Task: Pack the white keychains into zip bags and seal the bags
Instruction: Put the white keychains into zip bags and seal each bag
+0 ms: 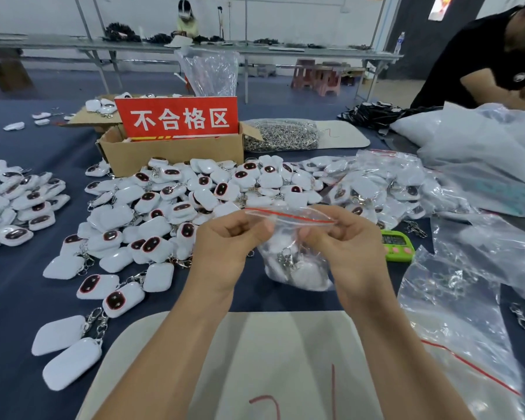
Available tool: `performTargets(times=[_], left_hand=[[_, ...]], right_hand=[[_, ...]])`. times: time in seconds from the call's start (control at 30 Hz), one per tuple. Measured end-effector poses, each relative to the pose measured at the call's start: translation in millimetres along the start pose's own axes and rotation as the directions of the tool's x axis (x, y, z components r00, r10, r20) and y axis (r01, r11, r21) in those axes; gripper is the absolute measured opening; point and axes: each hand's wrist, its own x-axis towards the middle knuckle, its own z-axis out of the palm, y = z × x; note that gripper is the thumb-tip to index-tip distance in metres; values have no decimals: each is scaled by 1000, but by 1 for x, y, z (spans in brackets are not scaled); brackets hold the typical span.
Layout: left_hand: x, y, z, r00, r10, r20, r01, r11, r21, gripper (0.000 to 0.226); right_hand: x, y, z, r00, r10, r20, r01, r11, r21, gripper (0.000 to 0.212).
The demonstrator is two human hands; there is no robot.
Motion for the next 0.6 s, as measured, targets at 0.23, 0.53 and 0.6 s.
performTargets(times=[0.23,0.53,0.6], left_hand=[[10,10,-1,988,95,-121,-98,995,-20,14],[21,13,-1,979,91,-182,-82,995,60,6],[22,13,-2,983,69,-172,-60,997,58,5]], right_hand=[[1,-3,10,981,-113,-156,127,988,87,22],[1,2,2,968,-146,-204,157,987,38,14],[1,4,1,971,-152,-183,160,987,31,15]])
